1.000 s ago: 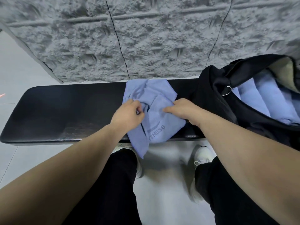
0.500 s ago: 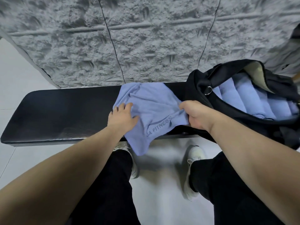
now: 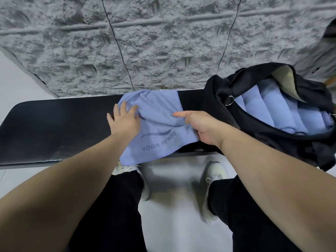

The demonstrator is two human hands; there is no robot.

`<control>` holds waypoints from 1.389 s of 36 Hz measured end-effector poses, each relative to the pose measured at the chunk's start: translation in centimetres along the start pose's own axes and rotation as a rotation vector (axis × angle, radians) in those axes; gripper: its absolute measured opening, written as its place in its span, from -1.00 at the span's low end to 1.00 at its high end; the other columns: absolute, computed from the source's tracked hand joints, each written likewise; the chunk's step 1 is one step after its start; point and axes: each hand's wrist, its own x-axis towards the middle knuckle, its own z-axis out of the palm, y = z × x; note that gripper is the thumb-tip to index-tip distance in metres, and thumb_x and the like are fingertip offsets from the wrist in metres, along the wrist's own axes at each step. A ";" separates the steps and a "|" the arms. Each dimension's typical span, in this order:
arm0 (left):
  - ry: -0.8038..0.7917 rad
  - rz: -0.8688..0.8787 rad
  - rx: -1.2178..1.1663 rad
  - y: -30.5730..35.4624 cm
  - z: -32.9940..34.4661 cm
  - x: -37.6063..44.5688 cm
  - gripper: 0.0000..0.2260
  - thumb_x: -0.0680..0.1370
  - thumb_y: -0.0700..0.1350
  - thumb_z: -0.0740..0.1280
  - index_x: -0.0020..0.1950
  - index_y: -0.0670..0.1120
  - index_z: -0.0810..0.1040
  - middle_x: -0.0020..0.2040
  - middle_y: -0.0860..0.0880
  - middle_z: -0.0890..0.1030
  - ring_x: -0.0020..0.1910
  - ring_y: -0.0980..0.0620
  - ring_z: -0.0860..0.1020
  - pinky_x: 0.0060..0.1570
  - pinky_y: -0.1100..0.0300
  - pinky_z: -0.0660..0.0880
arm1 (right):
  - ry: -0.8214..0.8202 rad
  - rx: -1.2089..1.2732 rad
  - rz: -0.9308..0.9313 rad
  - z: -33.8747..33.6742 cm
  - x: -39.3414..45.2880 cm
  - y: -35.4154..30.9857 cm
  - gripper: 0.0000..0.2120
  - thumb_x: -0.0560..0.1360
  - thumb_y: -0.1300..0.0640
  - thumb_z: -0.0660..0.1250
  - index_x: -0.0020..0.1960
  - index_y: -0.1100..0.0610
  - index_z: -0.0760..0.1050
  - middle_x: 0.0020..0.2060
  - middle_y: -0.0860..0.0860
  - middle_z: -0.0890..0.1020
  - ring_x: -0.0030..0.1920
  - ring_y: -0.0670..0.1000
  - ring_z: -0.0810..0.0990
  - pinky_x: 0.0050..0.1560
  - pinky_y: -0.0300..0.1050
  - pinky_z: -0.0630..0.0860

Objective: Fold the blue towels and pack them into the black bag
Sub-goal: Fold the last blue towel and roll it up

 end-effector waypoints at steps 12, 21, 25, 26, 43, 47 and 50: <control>-0.213 0.547 -0.238 -0.1 -2.2 -4.3 -0.28 0.31 0.53 0.19 0.28 0.08 0.40 0.19 0.18 0.44 0.20 0.12 0.42 0.27 0.06 0.35 | 0.018 0.467 0.022 -0.5 -0.3 -1.3 -0.59 0.56 0.46 -0.04 0.09 0.16 0.51 0.01 0.17 0.63 -0.18 0.09 0.63 -0.42 -0.19 0.57; -0.320 0.641 0.200 0.6 -1.5 -7.4 -0.33 0.46 0.06 0.39 0.50 -0.05 0.21 0.55 0.04 0.14 0.53 -0.03 0.09 0.47 -0.09 0.15 | 0.006 0.565 0.042 -1.3 -2.5 -0.6 -0.55 0.54 0.52 -0.09 0.12 0.18 0.47 0.01 0.12 0.61 -0.15 0.06 0.63 -0.39 -0.20 0.60; -0.366 0.492 -0.113 0.6 -2.3 -7.6 -0.76 0.46 -0.12 0.26 0.13 0.00 0.45 0.16 0.12 0.52 0.10 0.05 0.53 0.17 -0.02 0.47 | 0.029 0.398 0.043 -1.5 -3.3 -0.1 -0.52 0.53 0.52 -0.09 0.04 0.15 0.52 0.01 0.10 0.60 -0.16 0.05 0.61 -0.39 -0.19 0.59; -0.377 0.402 -0.199 0.5 -2.6 -7.8 -0.80 0.48 -0.16 0.23 0.07 0.03 0.46 0.00 0.10 0.60 -0.11 0.02 0.59 0.01 0.09 0.55 | 0.033 0.352 0.037 -1.6 -3.2 -0.1 -0.48 0.52 0.53 -0.11 0.01 0.13 0.54 0.02 0.10 0.60 -0.17 0.06 0.61 -0.40 -0.19 0.58; 0.029 0.318 -0.095 0.7 -6.2 -9.9 -0.64 0.46 0.18 0.34 0.21 0.12 0.45 0.09 0.21 0.53 -0.02 0.02 0.57 -0.05 0.12 0.47 | -0.038 -1.135 -0.284 -1.2 -6.2 -0.2 -0.15 0.30 -0.43 0.41 0.47 -0.05 0.36 0.37 -0.09 0.46 0.37 -0.01 0.43 0.24 -0.14 0.40; -0.047 0.319 0.207 0.2 -5.8 -9.8 -0.57 0.46 0.26 0.36 0.25 0.12 0.44 0.15 0.12 0.49 -0.03 -0.04 0.58 -0.13 0.12 0.47 | -0.020 -1.483 -0.285 -1.4 -5.8 0.1 -0.82 0.54 -0.07 0.31 -0.12 0.03 0.51 -0.20 -0.02 0.51 -0.14 0.08 0.49 -0.30 -0.12 0.35; -0.018 0.250 0.213 0.0 -5.4 -9.5 -0.87 0.52 0.03 0.30 -0.08 -0.01 0.44 0.01 0.01 0.44 -0.17 -0.08 0.48 -0.26 0.13 0.33 | 0.048 -1.462 -0.312 -1.5 -5.9 -0.1 -0.68 0.58 0.11 0.19 -0.34 0.10 0.30 -0.36 0.01 0.37 -0.33 0.06 0.37 -0.41 -0.12 0.21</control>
